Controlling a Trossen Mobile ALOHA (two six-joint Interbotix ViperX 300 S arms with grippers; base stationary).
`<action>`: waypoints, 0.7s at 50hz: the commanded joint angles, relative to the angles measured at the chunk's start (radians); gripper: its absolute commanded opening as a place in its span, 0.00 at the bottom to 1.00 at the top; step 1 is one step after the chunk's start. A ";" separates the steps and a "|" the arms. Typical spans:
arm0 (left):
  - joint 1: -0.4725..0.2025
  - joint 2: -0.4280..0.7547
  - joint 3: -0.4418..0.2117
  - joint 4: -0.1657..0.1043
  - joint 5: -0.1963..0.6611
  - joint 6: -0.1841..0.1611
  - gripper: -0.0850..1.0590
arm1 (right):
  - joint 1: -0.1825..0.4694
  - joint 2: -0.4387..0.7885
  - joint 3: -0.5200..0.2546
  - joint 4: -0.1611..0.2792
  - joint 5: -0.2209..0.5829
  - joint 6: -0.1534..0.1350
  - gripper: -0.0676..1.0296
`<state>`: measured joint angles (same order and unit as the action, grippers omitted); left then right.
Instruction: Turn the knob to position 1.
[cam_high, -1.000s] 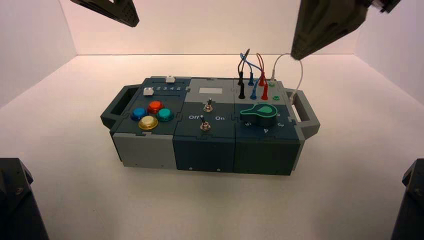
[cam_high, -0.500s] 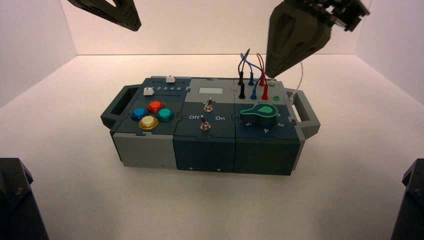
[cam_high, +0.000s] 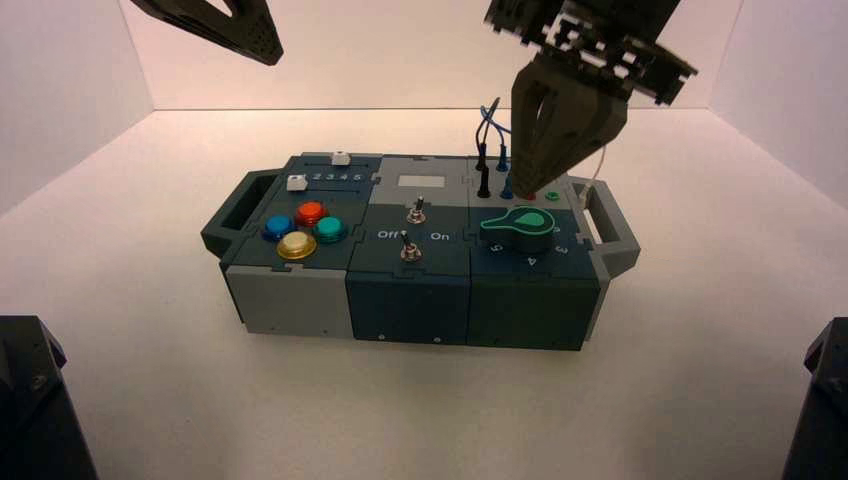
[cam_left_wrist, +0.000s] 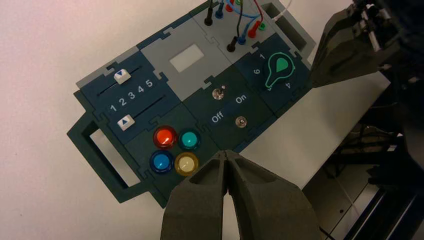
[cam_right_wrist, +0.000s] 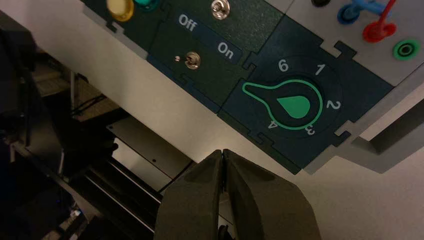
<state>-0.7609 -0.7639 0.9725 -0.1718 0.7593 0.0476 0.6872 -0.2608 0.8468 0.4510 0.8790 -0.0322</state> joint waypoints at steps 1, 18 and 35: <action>-0.003 -0.003 -0.012 -0.003 -0.011 0.006 0.05 | 0.008 0.018 -0.026 0.005 -0.008 -0.005 0.04; -0.005 -0.005 -0.011 -0.002 -0.011 0.006 0.05 | 0.018 0.061 -0.031 0.008 -0.020 -0.006 0.04; -0.003 -0.025 0.009 0.003 -0.011 0.006 0.05 | 0.043 0.156 -0.071 0.008 -0.035 -0.009 0.04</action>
<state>-0.7624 -0.7823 0.9925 -0.1703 0.7578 0.0506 0.7225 -0.0997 0.8053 0.4525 0.8468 -0.0383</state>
